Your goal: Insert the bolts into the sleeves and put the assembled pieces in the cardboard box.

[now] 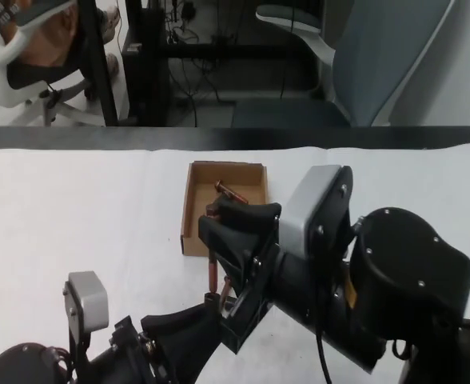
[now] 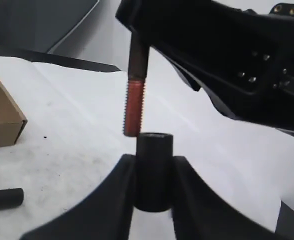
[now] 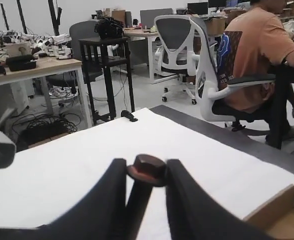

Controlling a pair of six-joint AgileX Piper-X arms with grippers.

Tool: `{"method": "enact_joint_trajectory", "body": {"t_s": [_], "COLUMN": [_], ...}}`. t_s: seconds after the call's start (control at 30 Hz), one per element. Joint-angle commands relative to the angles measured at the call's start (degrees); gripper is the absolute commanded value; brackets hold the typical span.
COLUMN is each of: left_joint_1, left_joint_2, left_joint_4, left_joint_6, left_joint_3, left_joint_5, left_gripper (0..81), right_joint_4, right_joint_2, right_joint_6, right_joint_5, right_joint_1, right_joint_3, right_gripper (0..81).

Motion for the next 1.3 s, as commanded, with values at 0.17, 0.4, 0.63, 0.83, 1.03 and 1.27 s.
{"method": "enact_joint_trajectory", "body": {"t_s": [0.17, 0.4, 0.63, 0.83, 1.03, 1.27], "left_joint_1": [-0.23, -0.23, -0.23, -0.23, -0.23, -0.23], "left_joint_2": [0.01, 0.01, 0.01, 0.01, 0.01, 0.01], "left_joint_4": [-3.76, -1.19, -5.42, -6.8, -6.8, -7.82], "left_joint_6": [6.9, 10.06, 10.73, 10.5, 10.21, 10.09], "left_joint_3": [-0.45, -0.08, -0.08, -0.22, -0.22, -0.45], "left_joint_5": [3.82, -0.64, -2.22, -2.22, -2.22, -1.73], "left_gripper": [1.8, 1.8, 1.8, 1.8, 1.8, 1.8], "right_joint_4": [-3.53, -4.57, -3.68, -1.56, -1.59, -1.59], "right_joint_2": [-0.19, -1.72, -1.82, -1.82, -1.82, -1.3], "right_joint_6": [1.17, 1.17, 1.17, 1.17, 1.17, 3.28], "right_joint_5": [-1.53, -1.32, -1.32, -1.32, -1.69, -1.72], "right_joint_1": [0.08, 0.08, 0.08, 0.08, 0.08, 0.08], "right_joint_3": [-0.81, -0.81, -0.81, -0.81, -0.81, -0.81], "right_gripper": [0.6, 0.6, 0.6, 0.6, 0.6, 0.6]}}
